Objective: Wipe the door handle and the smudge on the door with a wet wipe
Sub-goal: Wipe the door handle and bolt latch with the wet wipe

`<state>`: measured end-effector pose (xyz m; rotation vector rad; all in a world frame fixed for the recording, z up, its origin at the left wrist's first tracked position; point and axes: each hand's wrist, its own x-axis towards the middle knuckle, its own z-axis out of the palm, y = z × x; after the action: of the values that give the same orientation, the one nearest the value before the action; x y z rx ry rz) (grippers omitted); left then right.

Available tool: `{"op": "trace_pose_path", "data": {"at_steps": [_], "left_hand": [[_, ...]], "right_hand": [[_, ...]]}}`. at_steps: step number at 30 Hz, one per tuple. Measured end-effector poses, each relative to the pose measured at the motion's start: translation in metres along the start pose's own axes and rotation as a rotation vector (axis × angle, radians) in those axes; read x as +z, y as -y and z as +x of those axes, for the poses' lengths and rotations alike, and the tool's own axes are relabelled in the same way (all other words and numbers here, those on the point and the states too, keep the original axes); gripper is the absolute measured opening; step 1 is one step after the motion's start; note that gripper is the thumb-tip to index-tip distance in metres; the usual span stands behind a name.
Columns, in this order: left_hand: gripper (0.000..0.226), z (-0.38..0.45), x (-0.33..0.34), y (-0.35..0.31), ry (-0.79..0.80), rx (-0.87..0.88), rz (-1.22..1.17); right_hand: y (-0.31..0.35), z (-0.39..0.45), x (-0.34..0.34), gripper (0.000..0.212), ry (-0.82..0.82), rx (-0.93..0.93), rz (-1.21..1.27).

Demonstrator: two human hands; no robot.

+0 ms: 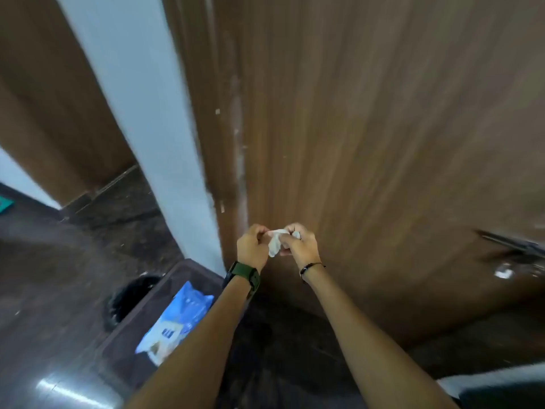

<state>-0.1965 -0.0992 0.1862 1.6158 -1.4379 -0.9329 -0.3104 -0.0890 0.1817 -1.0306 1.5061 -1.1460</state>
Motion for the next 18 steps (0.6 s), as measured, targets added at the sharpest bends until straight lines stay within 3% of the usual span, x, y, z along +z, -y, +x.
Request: {"op": "trace_pose_path", "data": {"at_steps": [5, 9, 13, 16, 18], "left_hand": [[0.009, -0.021, 0.081, -0.069, 0.109, 0.102, -0.064], [0.020, -0.050, 0.146, -0.122, 0.141, 0.054, -0.286], [0.028, -0.079, 0.200, -0.166, 0.293, 0.089, -0.463], [0.024, -0.096, 0.235, -0.192, 0.419, 0.138, -0.488], [0.026, -0.103, 0.253, -0.208, 0.483, 0.174, -0.458]], "right_hand": [[0.014, -0.017, -0.095, 0.025, -0.351, -0.086, 0.126], [0.021, -0.036, -0.172, 0.037, -0.549, -0.135, 0.166], [0.024, -0.053, -0.244, 0.028, -0.627, -0.148, 0.231], [0.025, -0.067, -0.282, 0.015, -0.679, -0.191, 0.210], [0.026, -0.075, -0.301, 0.018, -0.768, -0.216, 0.145]]}}
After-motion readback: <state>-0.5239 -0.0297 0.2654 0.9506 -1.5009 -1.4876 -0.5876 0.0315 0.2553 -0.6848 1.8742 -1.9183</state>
